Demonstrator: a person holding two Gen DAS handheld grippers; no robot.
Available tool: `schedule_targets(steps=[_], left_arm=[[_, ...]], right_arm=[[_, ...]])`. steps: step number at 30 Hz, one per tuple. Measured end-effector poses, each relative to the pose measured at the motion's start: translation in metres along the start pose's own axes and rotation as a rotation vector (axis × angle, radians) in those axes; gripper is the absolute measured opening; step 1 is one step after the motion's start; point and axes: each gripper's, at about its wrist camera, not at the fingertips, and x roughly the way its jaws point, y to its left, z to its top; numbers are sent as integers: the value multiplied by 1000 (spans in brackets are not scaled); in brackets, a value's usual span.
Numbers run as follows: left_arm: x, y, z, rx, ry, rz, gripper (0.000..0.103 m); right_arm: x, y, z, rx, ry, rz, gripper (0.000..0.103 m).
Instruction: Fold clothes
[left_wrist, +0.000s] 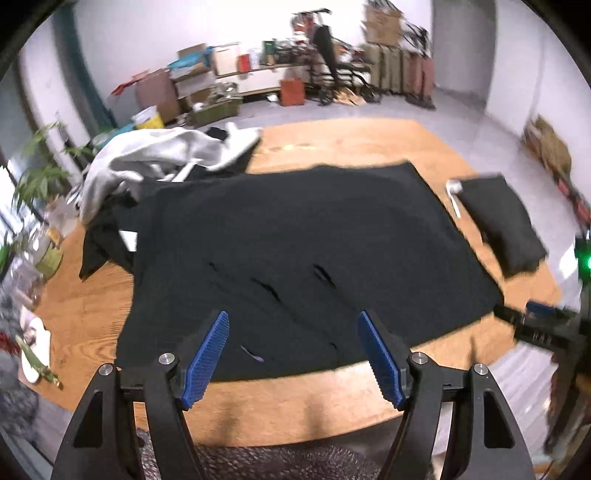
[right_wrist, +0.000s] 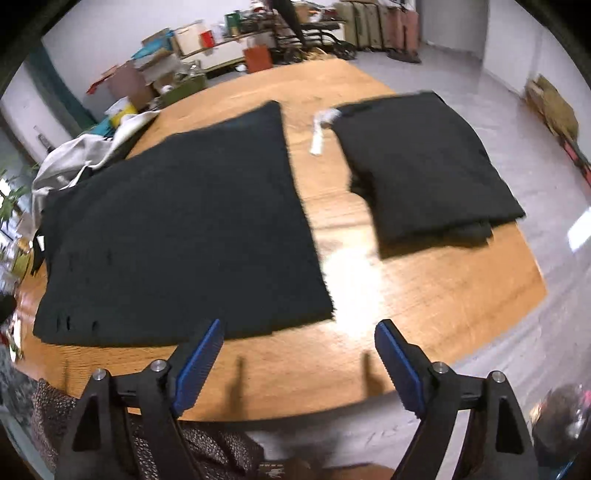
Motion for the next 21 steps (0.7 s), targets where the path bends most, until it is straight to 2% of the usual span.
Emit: schedule_targets(steps=[3,7,15,18,21], left_arm=[[8,-28,-6,51,25,13,73],[18,-47,-11,87,52,76,73],[18,-49,-16,86,48,118,73],[20,-48,-14,86,32,113,73],[25,-51,-11,121,17,147,73]], right_arm=[[-3,-2,-1,-11,-12,17,87],[5,-3,2,-16,-1,60,87],[21,1,7,-38,-16,187,87],[30,-3,10,-24,-2,182,87],[39,-7,13,-10,15,172,88]])
